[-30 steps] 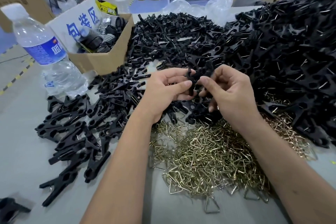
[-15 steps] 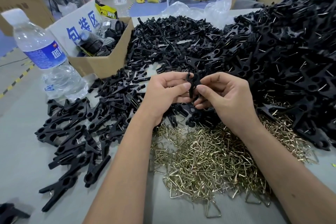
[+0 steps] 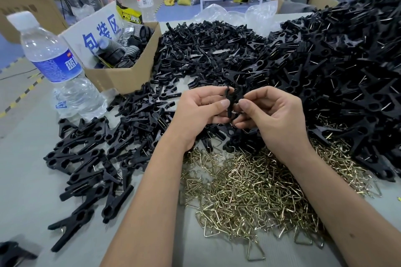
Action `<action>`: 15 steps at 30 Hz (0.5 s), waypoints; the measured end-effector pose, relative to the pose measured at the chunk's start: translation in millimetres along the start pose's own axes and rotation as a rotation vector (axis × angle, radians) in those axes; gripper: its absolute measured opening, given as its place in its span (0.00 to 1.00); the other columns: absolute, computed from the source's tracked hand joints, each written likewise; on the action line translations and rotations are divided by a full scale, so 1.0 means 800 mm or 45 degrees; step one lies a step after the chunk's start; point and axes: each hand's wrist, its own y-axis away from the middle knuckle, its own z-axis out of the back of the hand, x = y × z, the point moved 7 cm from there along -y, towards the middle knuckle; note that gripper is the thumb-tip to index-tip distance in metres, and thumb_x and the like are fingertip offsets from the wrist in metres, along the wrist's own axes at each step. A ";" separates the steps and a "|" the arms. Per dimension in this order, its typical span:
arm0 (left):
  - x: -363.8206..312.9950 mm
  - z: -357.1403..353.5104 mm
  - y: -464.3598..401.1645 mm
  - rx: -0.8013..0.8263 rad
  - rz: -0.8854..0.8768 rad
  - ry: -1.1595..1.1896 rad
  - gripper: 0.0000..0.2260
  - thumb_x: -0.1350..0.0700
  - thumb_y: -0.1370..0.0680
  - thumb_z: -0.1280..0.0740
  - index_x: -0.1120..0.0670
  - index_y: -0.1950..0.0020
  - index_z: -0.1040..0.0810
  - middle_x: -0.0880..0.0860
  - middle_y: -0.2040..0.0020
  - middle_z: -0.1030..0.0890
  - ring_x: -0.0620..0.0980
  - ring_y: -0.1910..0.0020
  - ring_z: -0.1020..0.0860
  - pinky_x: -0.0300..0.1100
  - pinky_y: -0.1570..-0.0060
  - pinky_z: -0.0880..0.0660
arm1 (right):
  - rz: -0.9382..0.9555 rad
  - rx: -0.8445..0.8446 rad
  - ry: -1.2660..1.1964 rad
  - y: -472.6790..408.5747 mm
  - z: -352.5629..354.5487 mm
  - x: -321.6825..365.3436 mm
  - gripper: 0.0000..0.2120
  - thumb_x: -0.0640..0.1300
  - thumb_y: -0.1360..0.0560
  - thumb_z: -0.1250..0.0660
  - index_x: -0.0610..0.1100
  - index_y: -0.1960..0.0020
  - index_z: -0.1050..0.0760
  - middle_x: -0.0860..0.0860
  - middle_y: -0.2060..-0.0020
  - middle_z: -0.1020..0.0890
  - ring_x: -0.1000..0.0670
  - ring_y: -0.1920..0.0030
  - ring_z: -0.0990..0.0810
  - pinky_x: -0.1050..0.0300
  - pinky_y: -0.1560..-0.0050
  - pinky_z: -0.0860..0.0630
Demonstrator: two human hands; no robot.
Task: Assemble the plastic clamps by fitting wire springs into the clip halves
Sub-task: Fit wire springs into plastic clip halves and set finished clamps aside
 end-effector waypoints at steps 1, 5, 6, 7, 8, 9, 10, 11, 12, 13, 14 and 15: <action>0.000 0.000 0.000 0.002 -0.001 0.001 0.12 0.67 0.21 0.30 0.55 0.41 0.15 0.58 0.51 0.12 0.51 0.56 0.14 0.39 0.60 0.18 | 0.008 -0.013 0.000 0.000 0.001 0.001 0.03 0.36 0.21 0.27 0.36 0.50 0.20 0.41 0.60 0.13 0.40 0.64 0.13 0.52 0.62 0.15; -0.001 -0.001 0.001 -0.006 -0.007 -0.010 0.11 0.67 0.21 0.29 0.54 0.42 0.15 0.57 0.52 0.12 0.50 0.57 0.14 0.38 0.61 0.18 | -0.023 0.003 0.012 0.000 -0.001 -0.002 0.04 0.36 0.22 0.27 0.35 0.51 0.20 0.42 0.62 0.14 0.40 0.65 0.13 0.52 0.63 0.15; -0.002 -0.001 0.000 -0.008 -0.007 -0.015 0.11 0.67 0.21 0.29 0.55 0.42 0.15 0.57 0.51 0.12 0.51 0.56 0.14 0.38 0.61 0.18 | -0.034 0.004 0.011 0.000 -0.002 -0.003 0.04 0.35 0.22 0.26 0.35 0.51 0.20 0.42 0.62 0.14 0.40 0.65 0.13 0.52 0.63 0.15; -0.002 0.000 0.000 -0.007 -0.008 -0.019 0.11 0.67 0.22 0.28 0.55 0.42 0.15 0.58 0.51 0.12 0.51 0.56 0.14 0.38 0.61 0.18 | -0.040 0.005 0.008 0.000 -0.002 -0.004 0.04 0.35 0.22 0.26 0.35 0.51 0.20 0.42 0.63 0.14 0.40 0.65 0.13 0.52 0.64 0.15; -0.002 0.000 0.000 -0.004 -0.008 -0.024 0.11 0.66 0.22 0.28 0.55 0.42 0.15 0.58 0.50 0.12 0.52 0.56 0.14 0.38 0.61 0.18 | -0.043 0.009 0.002 0.000 -0.002 -0.005 0.04 0.35 0.22 0.26 0.35 0.51 0.20 0.42 0.63 0.14 0.39 0.65 0.13 0.52 0.64 0.15; -0.001 0.000 0.000 0.000 -0.005 -0.028 0.11 0.66 0.22 0.28 0.55 0.42 0.15 0.58 0.50 0.12 0.52 0.56 0.14 0.38 0.61 0.18 | -0.046 0.020 -0.007 0.000 -0.002 -0.005 0.04 0.35 0.22 0.26 0.35 0.51 0.20 0.41 0.63 0.14 0.39 0.65 0.13 0.52 0.64 0.15; -0.001 0.000 0.000 0.002 -0.005 -0.030 0.11 0.66 0.22 0.28 0.55 0.42 0.15 0.58 0.50 0.12 0.51 0.56 0.14 0.38 0.61 0.18 | -0.048 0.035 -0.015 -0.001 -0.002 -0.006 0.04 0.35 0.22 0.27 0.34 0.50 0.20 0.41 0.64 0.15 0.40 0.66 0.13 0.52 0.64 0.15; 0.000 0.000 0.000 0.003 -0.007 -0.028 0.11 0.66 0.22 0.28 0.54 0.43 0.15 0.58 0.51 0.12 0.51 0.57 0.14 0.38 0.61 0.18 | -0.050 0.054 -0.020 -0.001 -0.003 -0.006 0.04 0.34 0.22 0.27 0.34 0.50 0.20 0.41 0.64 0.15 0.41 0.66 0.14 0.53 0.64 0.16; -0.001 0.001 0.000 0.003 -0.012 -0.025 0.11 0.66 0.22 0.27 0.54 0.43 0.14 0.57 0.52 0.12 0.50 0.58 0.15 0.38 0.61 0.18 | -0.051 0.075 -0.017 -0.002 -0.003 -0.007 0.03 0.33 0.22 0.28 0.35 0.49 0.20 0.41 0.64 0.15 0.42 0.67 0.14 0.54 0.65 0.16; -0.001 0.002 0.000 0.004 -0.015 -0.025 0.11 0.66 0.22 0.27 0.54 0.44 0.14 0.57 0.52 0.13 0.50 0.59 0.15 0.38 0.61 0.18 | -0.051 0.101 -0.005 -0.002 -0.004 -0.007 0.02 0.33 0.21 0.29 0.35 0.49 0.20 0.42 0.64 0.15 0.43 0.67 0.15 0.55 0.66 0.17; -0.001 0.003 0.000 0.015 -0.017 -0.028 0.11 0.66 0.22 0.27 0.54 0.42 0.15 0.56 0.52 0.13 0.49 0.60 0.15 0.38 0.61 0.18 | -0.050 0.130 0.012 -0.002 -0.004 -0.007 0.02 0.32 0.20 0.30 0.36 0.49 0.20 0.43 0.65 0.15 0.45 0.68 0.15 0.57 0.67 0.18; -0.002 0.003 0.000 0.038 -0.018 -0.027 0.13 0.65 0.23 0.26 0.54 0.40 0.15 0.56 0.52 0.13 0.50 0.61 0.15 0.38 0.61 0.18 | -0.048 0.160 0.027 -0.002 -0.005 -0.006 0.02 0.32 0.20 0.31 0.37 0.48 0.20 0.44 0.65 0.15 0.46 0.69 0.16 0.58 0.68 0.20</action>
